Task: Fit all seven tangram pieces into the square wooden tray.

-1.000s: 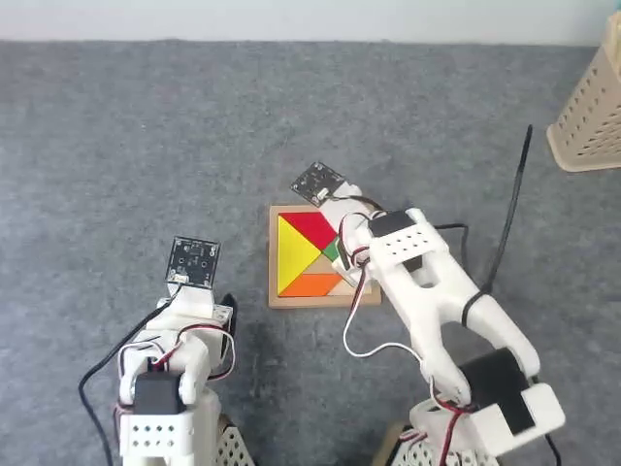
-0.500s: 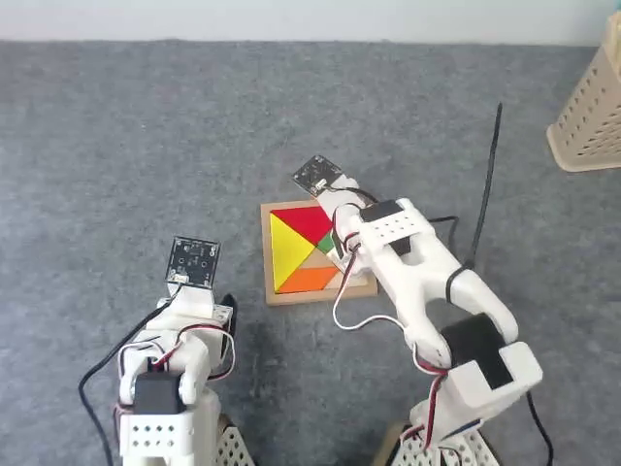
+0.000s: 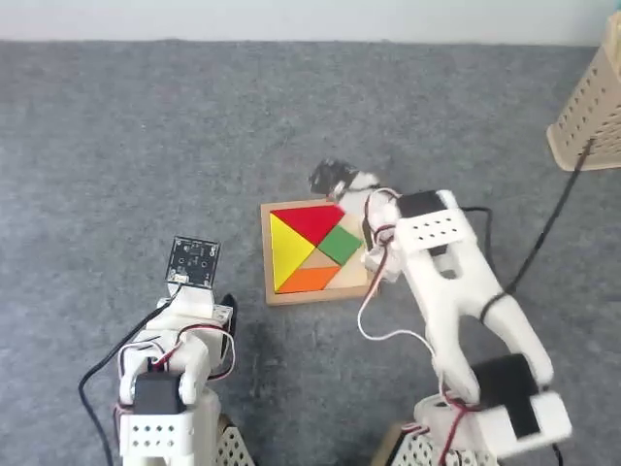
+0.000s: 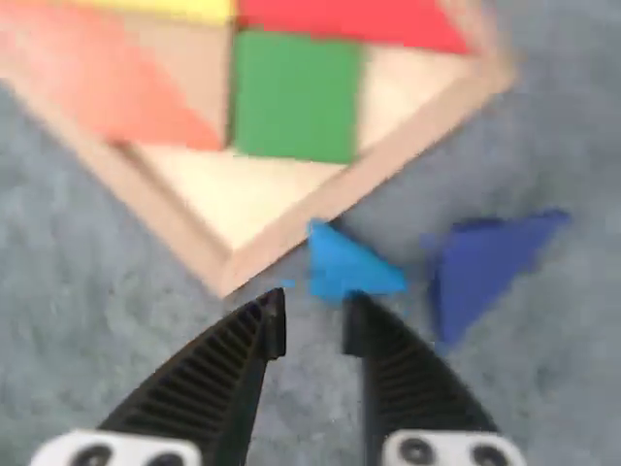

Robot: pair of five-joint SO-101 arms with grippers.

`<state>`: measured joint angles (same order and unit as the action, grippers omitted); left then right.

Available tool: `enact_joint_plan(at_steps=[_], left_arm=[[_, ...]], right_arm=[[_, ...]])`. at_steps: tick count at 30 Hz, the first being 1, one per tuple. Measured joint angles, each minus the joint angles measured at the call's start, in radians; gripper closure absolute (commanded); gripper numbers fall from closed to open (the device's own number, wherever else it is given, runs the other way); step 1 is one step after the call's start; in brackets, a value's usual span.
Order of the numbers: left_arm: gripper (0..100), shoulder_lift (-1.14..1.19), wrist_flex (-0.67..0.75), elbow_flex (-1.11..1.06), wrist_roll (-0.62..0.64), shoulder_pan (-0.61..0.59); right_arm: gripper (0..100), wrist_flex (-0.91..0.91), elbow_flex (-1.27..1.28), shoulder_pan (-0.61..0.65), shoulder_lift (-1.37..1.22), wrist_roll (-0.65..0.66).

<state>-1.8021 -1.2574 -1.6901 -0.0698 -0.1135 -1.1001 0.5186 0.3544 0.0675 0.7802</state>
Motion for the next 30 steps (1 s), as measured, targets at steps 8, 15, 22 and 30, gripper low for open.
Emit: enact_joint_plan(at_steps=[8, 15, 22, 30], left_arm=[[87, 0.0, 0.0, 0.0, 0.0, 0.0], [87, 0.0, 0.0, 0.0, 0.0, 0.0], [87, 0.0, 0.0, 0.0, 0.0, 0.0], [87, 0.0, 0.0, 0.0, 0.0, 0.0]], right_arm=[[81.5, 0.104, 0.0, -0.015, -0.135, 0.044], [81.4, 0.11, 0.0, -0.084, -0.143, 0.15], [81.4, 0.152, 0.037, -0.081, -0.143, 0.166], [84.1, 0.215, 0.091, -0.032, -0.143, 0.212]])
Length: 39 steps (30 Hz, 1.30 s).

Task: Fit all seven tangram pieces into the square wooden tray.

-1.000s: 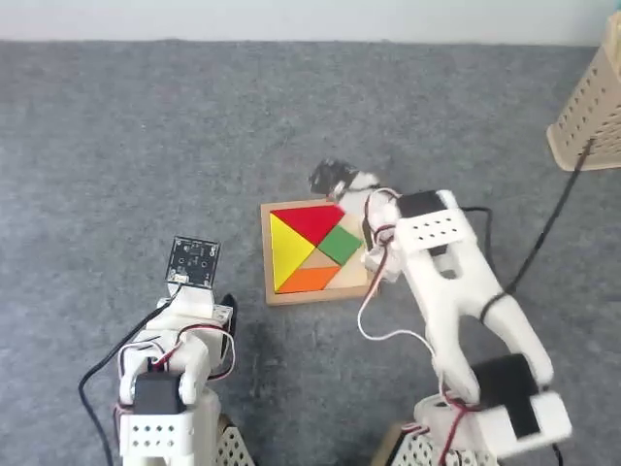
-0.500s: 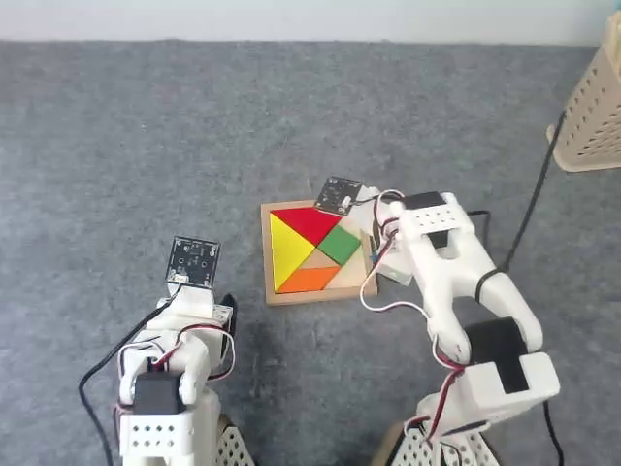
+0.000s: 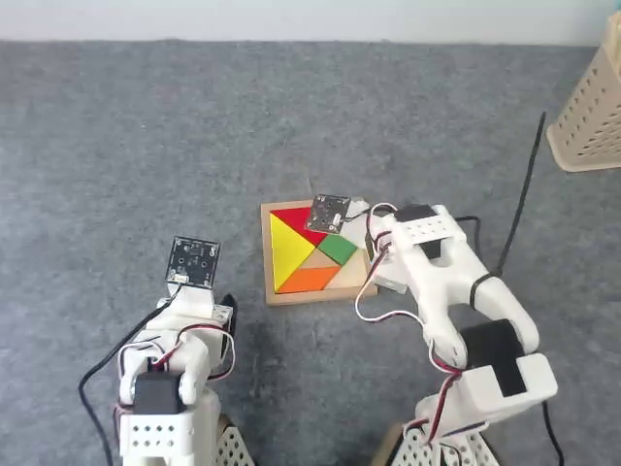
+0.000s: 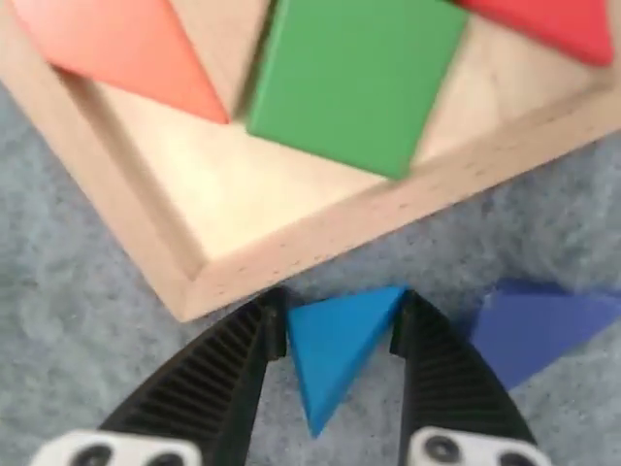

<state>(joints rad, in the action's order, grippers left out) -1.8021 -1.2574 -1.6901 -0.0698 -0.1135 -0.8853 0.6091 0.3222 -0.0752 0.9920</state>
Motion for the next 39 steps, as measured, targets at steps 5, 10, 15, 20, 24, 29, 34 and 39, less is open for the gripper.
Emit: enact_joint_plan(at_steps=[5, 10, 15, 20, 24, 29, 34, 39], left_arm=[[87, 0.0, 0.0, 0.0, 0.0, 0.0], [87, 0.0, 0.0, 0.0, 0.0, 0.0], [87, 0.0, 0.0, 0.0, 0.0, 0.0], [87, 0.0, 0.0, 0.0, 0.0, 0.0], [87, 0.0, 0.0, 0.0, 0.0, 0.0], [87, 0.0, 0.0, 0.0, 0.0, 0.0], [87, 0.0, 0.0, 0.0, 0.0, 0.0], [87, 0.0, 0.0, 0.0, 0.0, 0.0]], right_arm=[[99.7, 0.011, -0.002, 0.0, 0.002, -0.077], [99.3, 0.005, -0.026, -0.002, 0.005, -0.227], [99.2, -0.1, -0.095, 0.0, 0.002, -0.348], [99.2, -0.219, -0.186, 0.005, 0.002, -0.516], [99.2, -0.327, -0.239, 0.003, 0.002, -0.654], [99.1, -0.402, -0.269, 0.003, -0.017, -0.784], [97.7, -0.364, -0.276, -0.008, -0.115, -0.802], [84.9, -0.359, -0.319, -0.032, -0.15, -0.809]])
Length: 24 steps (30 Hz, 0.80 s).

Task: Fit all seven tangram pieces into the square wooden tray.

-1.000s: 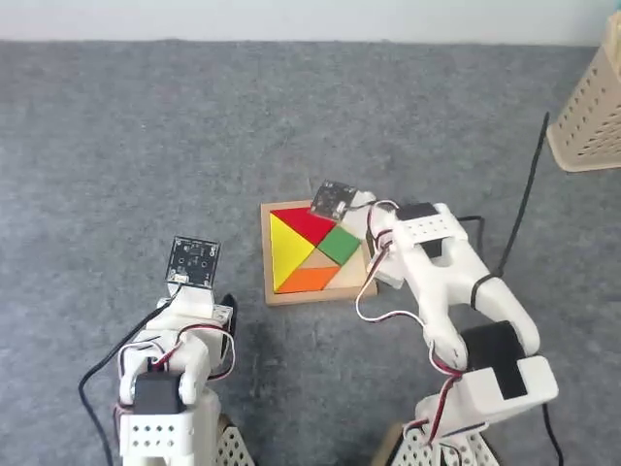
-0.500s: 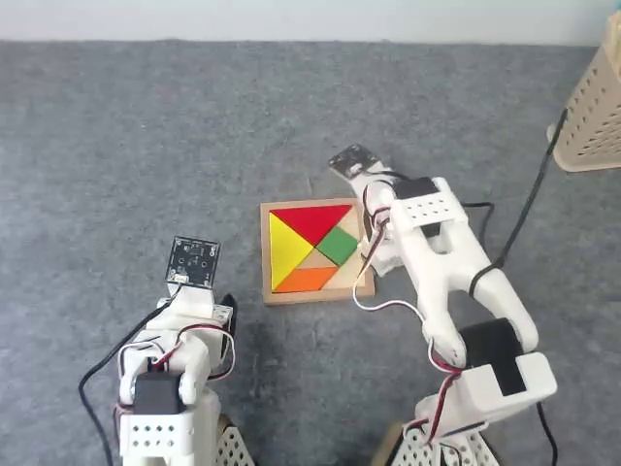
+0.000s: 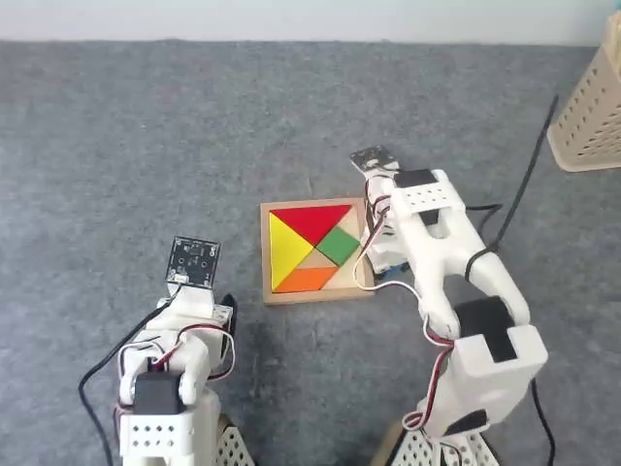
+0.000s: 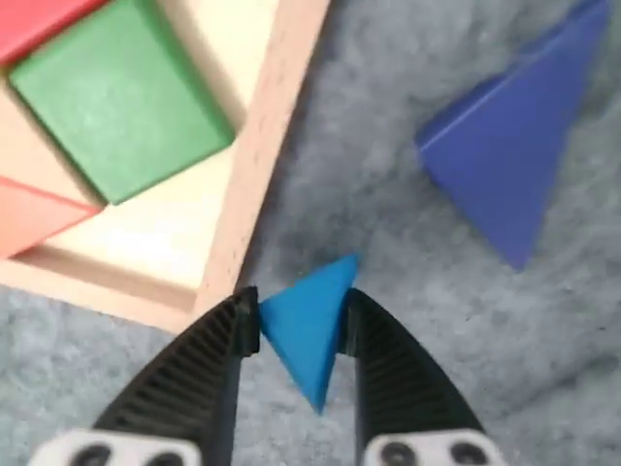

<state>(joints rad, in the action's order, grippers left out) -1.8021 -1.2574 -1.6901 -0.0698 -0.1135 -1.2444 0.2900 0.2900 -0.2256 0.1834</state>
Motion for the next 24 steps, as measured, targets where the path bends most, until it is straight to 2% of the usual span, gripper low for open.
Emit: enact_joint_plan(at_steps=[14, 20, 24], left_arm=[[87, 0.0, 0.0, 0.0, 0.0, 0.0], [87, 0.0, 0.0, 0.0, 0.0, 0.0], [87, 0.0, 0.0, 0.0, 0.0, 0.0]], right_arm=[[84.3, 0.035, -0.072, 0.006, -0.003, 0.0], [84.3, 0.012, -0.068, 0.006, -0.003, 0.075], [84.2, 0.008, -0.003, 0.008, -0.002, 0.044]])
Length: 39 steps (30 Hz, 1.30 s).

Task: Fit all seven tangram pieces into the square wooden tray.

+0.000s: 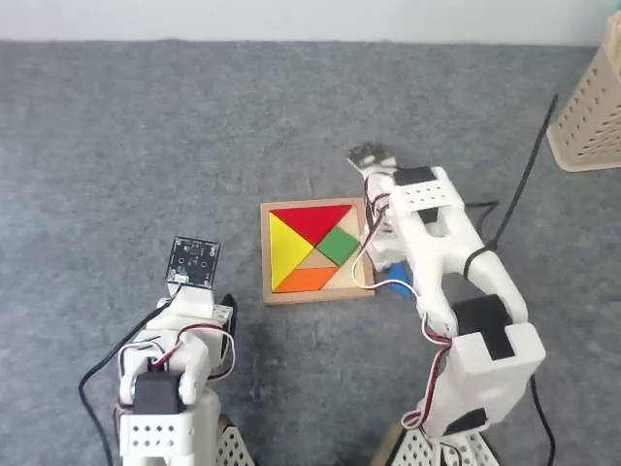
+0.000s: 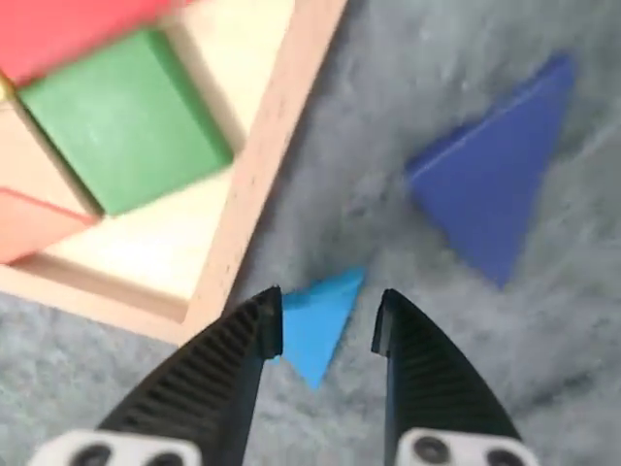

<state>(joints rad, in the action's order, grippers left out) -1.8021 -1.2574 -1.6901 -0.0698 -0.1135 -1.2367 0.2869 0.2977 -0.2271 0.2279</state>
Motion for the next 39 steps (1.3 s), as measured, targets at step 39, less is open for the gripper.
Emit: enact_joint_plan(at_steps=[39], left_arm=[[87, 0.0, 0.0, 0.0, 0.0, 0.0]], right_arm=[[83.1, 0.118, 0.14, 0.072, 0.012, -0.114]])
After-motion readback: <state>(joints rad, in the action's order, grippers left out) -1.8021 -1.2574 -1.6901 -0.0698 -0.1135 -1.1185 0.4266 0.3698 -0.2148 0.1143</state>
